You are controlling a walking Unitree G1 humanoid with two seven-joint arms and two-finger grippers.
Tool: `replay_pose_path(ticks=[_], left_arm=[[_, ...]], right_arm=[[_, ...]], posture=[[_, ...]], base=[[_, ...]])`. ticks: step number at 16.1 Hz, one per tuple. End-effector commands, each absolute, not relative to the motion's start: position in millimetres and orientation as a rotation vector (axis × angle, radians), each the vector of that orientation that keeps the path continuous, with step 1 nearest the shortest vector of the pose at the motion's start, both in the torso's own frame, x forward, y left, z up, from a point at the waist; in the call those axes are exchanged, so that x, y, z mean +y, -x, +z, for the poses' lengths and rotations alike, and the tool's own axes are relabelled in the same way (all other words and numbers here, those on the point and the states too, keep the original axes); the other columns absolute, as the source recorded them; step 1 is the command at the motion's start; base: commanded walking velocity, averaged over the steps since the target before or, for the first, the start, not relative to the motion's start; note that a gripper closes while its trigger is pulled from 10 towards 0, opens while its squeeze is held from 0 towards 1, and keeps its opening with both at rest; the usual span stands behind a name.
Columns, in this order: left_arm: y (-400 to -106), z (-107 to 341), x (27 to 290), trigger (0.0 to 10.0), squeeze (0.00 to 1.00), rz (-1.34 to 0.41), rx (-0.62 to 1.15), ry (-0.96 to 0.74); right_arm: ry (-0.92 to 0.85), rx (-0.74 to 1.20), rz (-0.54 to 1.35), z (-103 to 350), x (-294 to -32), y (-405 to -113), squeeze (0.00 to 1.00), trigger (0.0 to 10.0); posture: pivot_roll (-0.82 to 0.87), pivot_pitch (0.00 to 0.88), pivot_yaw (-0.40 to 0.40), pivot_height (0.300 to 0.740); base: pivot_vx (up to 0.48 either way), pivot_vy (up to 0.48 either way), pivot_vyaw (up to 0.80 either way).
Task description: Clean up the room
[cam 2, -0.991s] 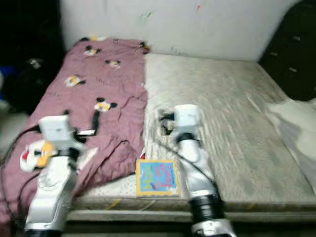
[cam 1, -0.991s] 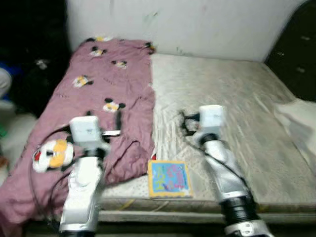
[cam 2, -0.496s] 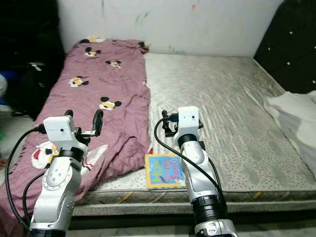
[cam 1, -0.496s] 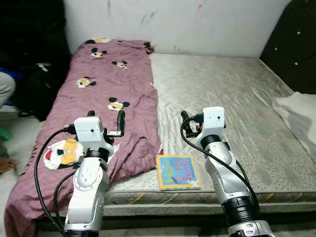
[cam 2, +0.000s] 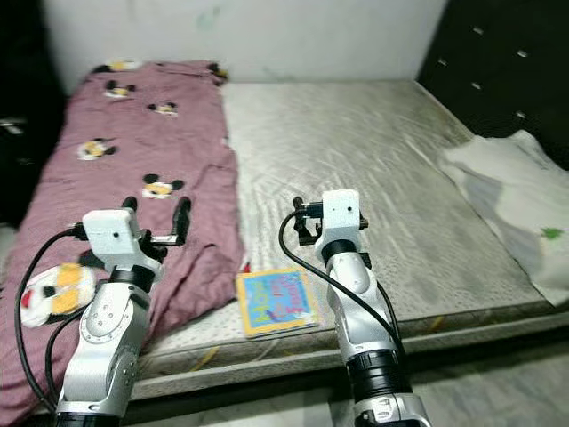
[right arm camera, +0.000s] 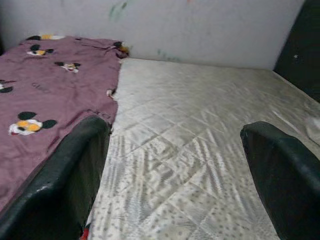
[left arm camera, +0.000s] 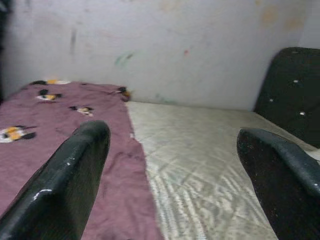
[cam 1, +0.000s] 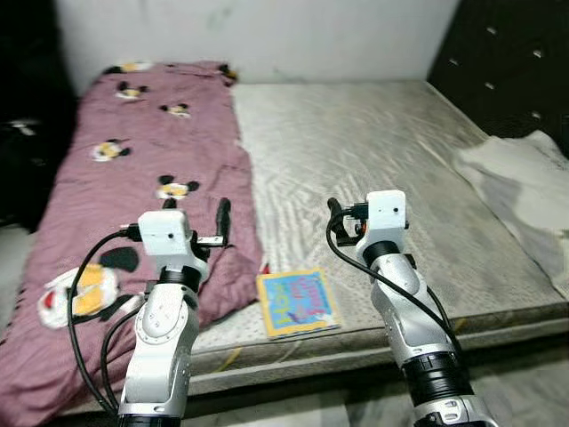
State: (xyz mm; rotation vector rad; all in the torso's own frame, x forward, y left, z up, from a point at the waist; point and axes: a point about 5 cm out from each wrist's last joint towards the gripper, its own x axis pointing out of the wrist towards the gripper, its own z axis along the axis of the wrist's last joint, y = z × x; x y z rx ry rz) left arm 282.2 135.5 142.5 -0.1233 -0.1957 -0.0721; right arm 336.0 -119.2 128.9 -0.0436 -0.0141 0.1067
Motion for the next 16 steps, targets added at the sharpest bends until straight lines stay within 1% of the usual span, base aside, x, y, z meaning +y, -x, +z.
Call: replay_pose_path(ticks=[1,5,13,16], left_arm=[[-282.4,146.0,135.1,10.0,0.0,-0.084,-0.212,0.122],[-282.1,144.9,134.9,10.0,0.0,-0.086,-0.207,0.123],[-283.3,141.4,136.4,10.0,0.0,-0.05,-0.185,0.123],[-280.6,136.5,142.4,10.0,0.0,0.009,-0.161,0.105]], right_arm=[[0.045,-0.015,0.101,129.6,-120.2,-337.4,0.0,10.0],[0.049,-0.02,0.104,130.2,-120.0,-337.9,0.0,10.0],[0.067,-0.015,0.086,128.1,-127.8,-339.7,0.0,10.0],[0.056,-0.025,0.073,128.4,-130.9,-336.2,0.0,10.0]], posture=[[-0.05,0.033,-0.046,0.74],[-0.05,0.026,-0.046,0.74],[-0.05,0.023,-0.048,0.74],[-0.06,0.033,-0.042,0.74]], base=[[0.356,0.0,0.0],[0.343,0.0,0.0],[0.0,0.0,0.0],[0.0,0.0,0.0]])
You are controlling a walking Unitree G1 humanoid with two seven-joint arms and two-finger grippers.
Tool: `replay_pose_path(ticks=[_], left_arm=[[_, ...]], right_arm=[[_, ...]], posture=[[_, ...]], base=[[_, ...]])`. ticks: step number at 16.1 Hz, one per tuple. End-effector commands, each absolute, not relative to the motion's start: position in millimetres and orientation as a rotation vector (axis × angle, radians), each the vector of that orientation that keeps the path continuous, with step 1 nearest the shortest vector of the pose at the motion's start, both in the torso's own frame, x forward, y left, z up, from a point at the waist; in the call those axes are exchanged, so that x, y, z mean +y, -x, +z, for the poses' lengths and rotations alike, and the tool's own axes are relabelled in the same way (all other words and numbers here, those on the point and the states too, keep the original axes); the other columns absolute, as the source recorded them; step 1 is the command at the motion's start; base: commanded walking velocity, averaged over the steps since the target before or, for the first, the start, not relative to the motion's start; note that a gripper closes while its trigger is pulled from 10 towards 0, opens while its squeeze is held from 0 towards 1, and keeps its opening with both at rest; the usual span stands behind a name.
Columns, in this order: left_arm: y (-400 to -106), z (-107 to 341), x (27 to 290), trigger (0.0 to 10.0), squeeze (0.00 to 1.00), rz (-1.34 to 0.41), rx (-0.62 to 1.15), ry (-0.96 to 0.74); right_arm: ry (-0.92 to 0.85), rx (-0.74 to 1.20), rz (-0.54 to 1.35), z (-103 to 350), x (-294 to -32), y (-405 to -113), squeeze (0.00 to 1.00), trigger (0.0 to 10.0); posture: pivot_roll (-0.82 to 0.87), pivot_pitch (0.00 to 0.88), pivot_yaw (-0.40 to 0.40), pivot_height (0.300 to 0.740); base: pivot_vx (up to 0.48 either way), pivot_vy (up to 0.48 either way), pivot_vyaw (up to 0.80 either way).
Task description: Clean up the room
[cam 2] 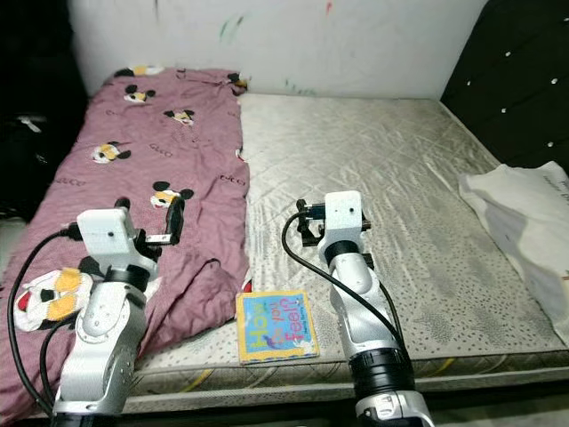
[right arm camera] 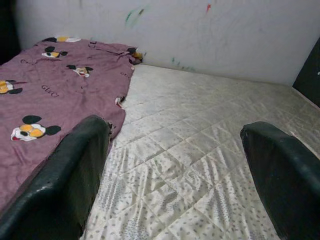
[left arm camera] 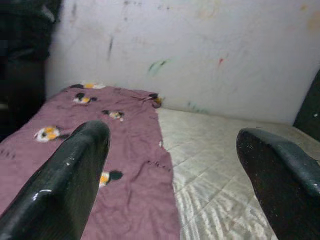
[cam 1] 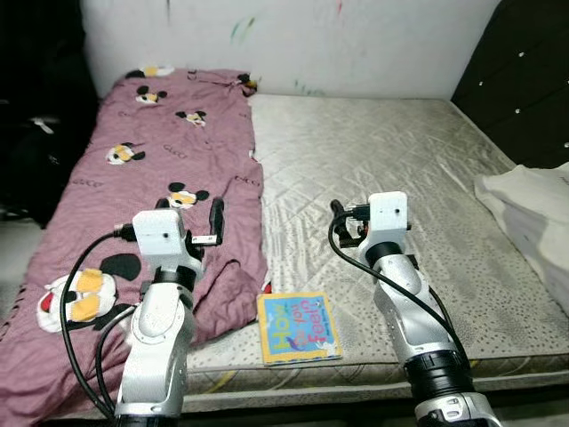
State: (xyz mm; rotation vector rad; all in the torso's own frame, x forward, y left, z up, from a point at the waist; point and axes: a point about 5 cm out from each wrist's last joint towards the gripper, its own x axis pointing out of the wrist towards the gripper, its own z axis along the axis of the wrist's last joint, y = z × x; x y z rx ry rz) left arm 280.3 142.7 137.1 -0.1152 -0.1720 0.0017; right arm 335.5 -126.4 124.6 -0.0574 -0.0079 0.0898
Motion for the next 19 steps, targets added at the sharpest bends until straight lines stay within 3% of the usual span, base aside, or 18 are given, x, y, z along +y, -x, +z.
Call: replay_pose_path(ticks=[1,4,10,17,19], left_arm=[[-277.7,135.6,144.4,10.0,0.0,0.019,-0.153,0.105],[-274.7,130.1,147.0,10.0,0.0,0.024,-0.139,0.096],[-266.2,126.2,166.3,10.0,0.0,0.097,-0.098,0.074],[-269.0,129.3,166.3,10.0,0.0,0.102,-0.104,0.067],[-271.0,130.6,165.6,10.0,0.0,0.103,-0.11,0.065]], right_arm=[[0.046,-0.032,0.072,128.8,-133.4,-331.2,0.0,10.0],[0.046,0.006,0.067,119.5,-139.7,-324.2,0.0,10.0],[0.036,0.044,0.061,112.2,-144.0,-305.4,0.0,10.0],[0.05,0.065,0.103,111.6,-138.2,-305.1,0.0,10.0],[0.054,0.065,0.117,112.5,-135.7,-307.1,0.0,10.0]], posture=[[-0.05,0.036,-0.046,0.74],[-0.05,0.04,-0.067,0.74],[-0.05,0.093,-0.065,0.661],[-0.04,0.114,-0.077,0.576],[-0.04,0.114,-0.077,0.571]], base=[[0.0,0.0,0.0],[0.0,0.0,0.0],[0.0,0.0,0.0],[0.0,0.0,0.0],[0.0,0.0,0.0]])
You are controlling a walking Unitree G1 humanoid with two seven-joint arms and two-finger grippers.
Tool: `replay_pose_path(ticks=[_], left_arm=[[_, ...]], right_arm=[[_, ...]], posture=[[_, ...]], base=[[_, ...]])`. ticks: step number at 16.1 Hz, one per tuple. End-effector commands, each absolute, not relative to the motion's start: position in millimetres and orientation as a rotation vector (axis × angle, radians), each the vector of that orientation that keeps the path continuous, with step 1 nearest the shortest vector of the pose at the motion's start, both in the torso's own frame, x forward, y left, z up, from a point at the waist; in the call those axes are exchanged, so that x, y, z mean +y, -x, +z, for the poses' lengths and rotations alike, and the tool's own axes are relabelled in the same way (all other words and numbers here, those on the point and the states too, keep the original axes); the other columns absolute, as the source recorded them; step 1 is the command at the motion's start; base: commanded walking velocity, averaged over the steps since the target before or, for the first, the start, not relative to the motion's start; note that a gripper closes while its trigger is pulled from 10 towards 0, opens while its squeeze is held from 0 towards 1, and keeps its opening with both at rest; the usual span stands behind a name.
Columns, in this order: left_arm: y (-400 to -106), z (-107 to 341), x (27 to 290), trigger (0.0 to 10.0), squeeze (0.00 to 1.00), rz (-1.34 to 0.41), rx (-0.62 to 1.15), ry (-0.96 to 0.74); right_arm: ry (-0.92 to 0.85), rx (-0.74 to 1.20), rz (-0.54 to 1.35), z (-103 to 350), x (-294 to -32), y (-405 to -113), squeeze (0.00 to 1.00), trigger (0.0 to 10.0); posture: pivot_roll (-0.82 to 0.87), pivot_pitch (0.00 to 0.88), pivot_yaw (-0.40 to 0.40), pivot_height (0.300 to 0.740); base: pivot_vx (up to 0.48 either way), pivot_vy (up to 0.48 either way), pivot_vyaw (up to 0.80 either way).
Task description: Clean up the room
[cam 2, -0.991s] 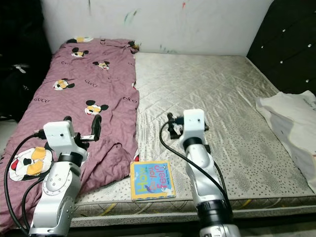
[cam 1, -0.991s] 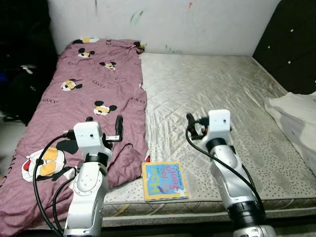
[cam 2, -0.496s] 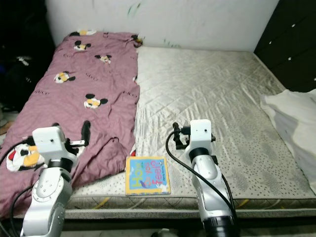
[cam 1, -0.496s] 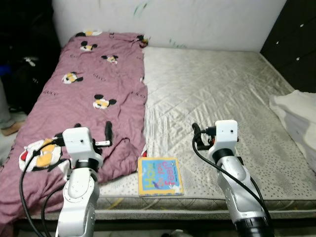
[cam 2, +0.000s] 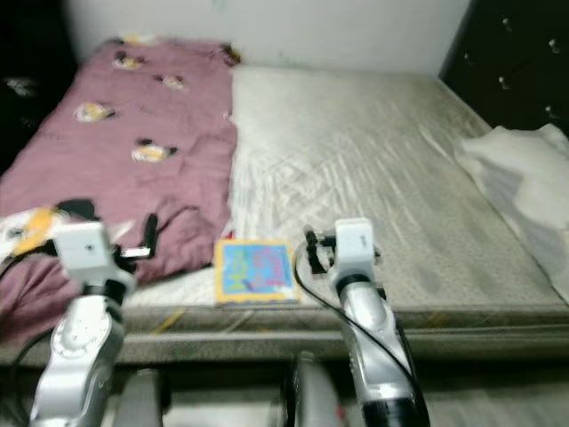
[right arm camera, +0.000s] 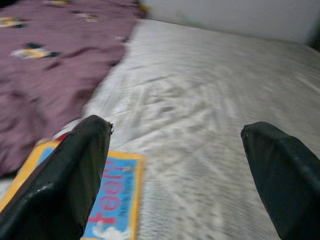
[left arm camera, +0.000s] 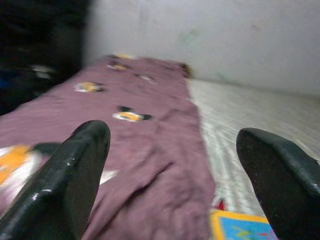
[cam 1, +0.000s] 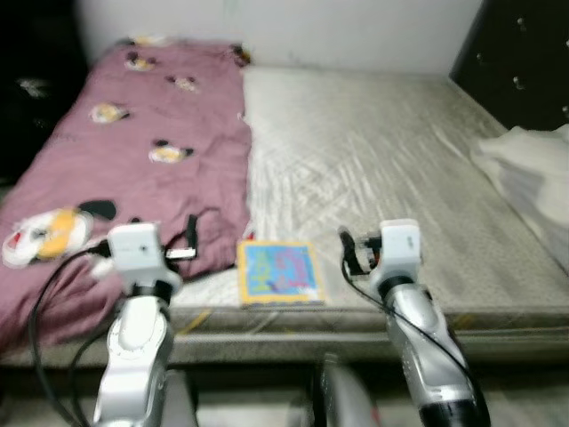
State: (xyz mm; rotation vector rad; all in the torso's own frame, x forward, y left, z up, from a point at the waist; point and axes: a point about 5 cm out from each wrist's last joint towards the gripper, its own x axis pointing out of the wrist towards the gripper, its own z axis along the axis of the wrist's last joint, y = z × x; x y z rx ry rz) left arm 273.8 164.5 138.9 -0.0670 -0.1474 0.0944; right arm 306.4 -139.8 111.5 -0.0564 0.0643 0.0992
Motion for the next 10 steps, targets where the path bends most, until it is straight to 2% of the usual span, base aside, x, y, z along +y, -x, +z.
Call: replay_pose_path(ticks=[1,10], left_arm=[[-271.1,131.2,164.7,10.0,0.0,0.101,-0.112,0.066],[-270.7,132.0,158.5,10.0,0.0,0.046,-0.117,0.079]], right_arm=[[0.057,0.066,0.119,112.8,-135.6,-308.0,0.0,10.0],[0.058,0.073,0.135,111.9,-133.8,-311.0,0.0,10.0]], posture=[[-0.04,0.119,-0.081,0.571],[-0.03,0.115,-0.079,0.566]], base=[[0.0,0.0,0.0],[0.0,0.0,0.0]])
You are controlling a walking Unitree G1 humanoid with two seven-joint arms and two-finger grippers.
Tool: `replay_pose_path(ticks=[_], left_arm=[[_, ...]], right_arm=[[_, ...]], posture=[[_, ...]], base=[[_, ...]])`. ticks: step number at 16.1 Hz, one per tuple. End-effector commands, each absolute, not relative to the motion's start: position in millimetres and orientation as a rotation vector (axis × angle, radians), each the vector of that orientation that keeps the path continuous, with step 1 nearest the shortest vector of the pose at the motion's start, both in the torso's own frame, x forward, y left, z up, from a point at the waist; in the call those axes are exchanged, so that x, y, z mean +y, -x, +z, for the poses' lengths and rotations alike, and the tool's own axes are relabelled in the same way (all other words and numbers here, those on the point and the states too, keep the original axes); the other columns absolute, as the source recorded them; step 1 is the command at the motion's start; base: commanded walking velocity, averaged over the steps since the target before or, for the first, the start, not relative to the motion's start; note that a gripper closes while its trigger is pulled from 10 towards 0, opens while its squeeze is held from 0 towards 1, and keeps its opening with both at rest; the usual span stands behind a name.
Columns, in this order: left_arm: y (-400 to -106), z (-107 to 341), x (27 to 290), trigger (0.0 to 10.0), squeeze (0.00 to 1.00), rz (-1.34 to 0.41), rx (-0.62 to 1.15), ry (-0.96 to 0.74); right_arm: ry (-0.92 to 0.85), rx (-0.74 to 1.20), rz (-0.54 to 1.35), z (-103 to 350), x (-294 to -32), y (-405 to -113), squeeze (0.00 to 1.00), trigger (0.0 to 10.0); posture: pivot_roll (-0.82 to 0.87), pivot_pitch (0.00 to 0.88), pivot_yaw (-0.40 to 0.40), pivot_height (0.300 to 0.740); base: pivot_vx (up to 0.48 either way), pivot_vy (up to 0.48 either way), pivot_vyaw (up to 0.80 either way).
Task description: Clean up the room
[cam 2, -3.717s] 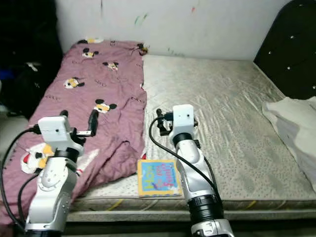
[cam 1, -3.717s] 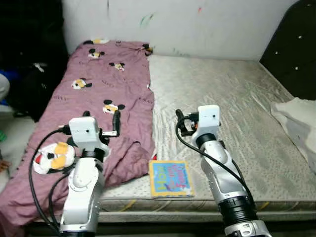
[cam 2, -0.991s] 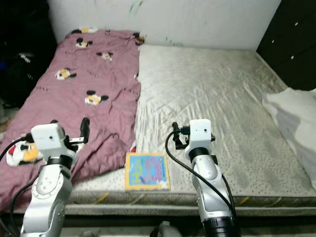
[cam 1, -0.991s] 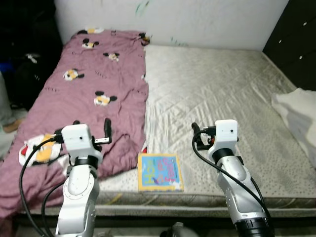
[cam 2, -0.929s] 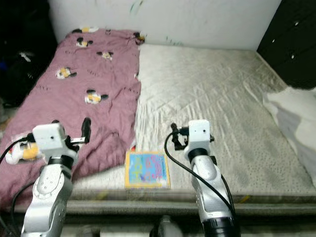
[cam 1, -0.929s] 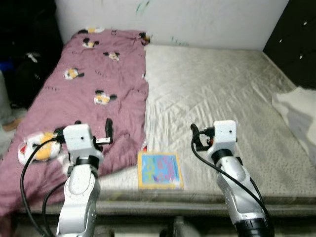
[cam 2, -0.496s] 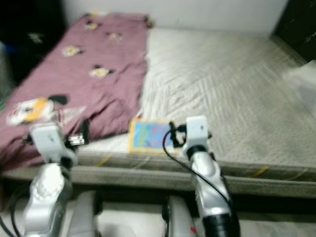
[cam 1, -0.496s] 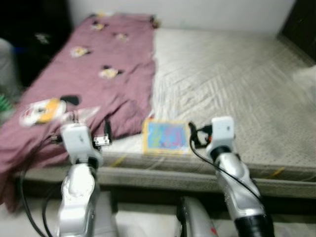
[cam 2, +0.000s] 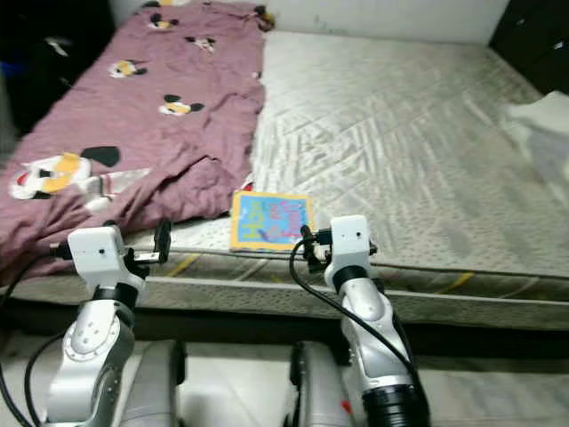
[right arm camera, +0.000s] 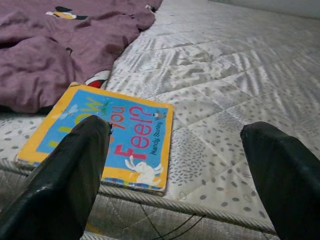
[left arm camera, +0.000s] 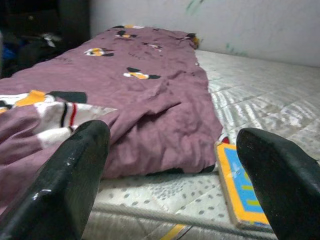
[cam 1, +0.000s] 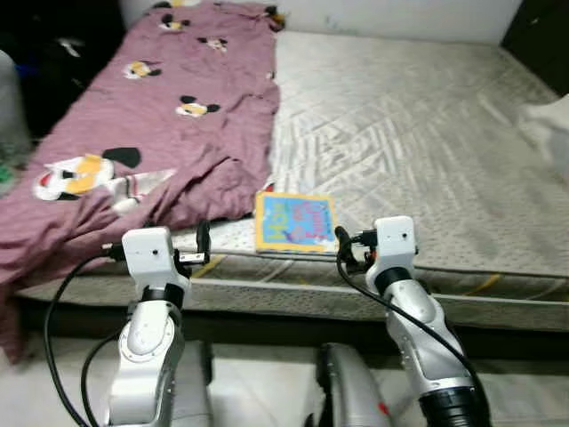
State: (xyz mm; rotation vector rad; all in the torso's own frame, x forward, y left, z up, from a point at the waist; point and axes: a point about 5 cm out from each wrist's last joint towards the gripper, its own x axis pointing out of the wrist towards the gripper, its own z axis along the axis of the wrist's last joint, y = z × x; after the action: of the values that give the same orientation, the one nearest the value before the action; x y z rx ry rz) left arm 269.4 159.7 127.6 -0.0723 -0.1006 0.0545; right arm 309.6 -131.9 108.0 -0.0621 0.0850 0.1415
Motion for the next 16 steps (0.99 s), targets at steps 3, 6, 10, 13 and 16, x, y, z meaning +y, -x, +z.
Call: replay_pose_path(ticks=[3,6,10,13,16], left_arm=[[-269.5,133.9,155.0,10.0,0.0,0.016,-0.131,0.084],[-269.1,134.6,153.1,10.0,0.0,0.005,-0.137,0.091],[-268.6,134.7,150.5,10.0,0.0,-0.006,-0.136,0.097],[-268.5,134.7,149.1,10.0,0.0,-0.011,-0.135,0.101],[-269.4,134.7,148.0,10.0,0.0,-0.002,-0.128,0.118]], right_arm=[[0.063,0.067,0.142,112.4,-133.5,-312.1,0.0,10.0],[0.069,0.065,0.143,112.8,-133.3,-313.6,0.0,10.0],[0.1,0.054,0.153,113.0,-132.5,-313.5,0.0,10.0],[0.118,0.045,0.165,112.9,-130.5,-312.3,0.0,10.0],[0.123,0.047,0.16,112.1,-131.6,-313.1,0.0,10.0]], posture=[[-0.03,0.113,-0.083,0.545],[-0.03,0.113,-0.083,0.545],[-0.03,0.121,-0.081,0.545],[-0.04,0.127,-0.081,0.545],[-0.04,0.131,-0.082,0.545]], base=[[0.181,0.0,-0.15],[0.347,0.0,0.0],[0.389,0.0,0.0],[0.356,0.0,0.0],[0.08,0.0,0.0]])
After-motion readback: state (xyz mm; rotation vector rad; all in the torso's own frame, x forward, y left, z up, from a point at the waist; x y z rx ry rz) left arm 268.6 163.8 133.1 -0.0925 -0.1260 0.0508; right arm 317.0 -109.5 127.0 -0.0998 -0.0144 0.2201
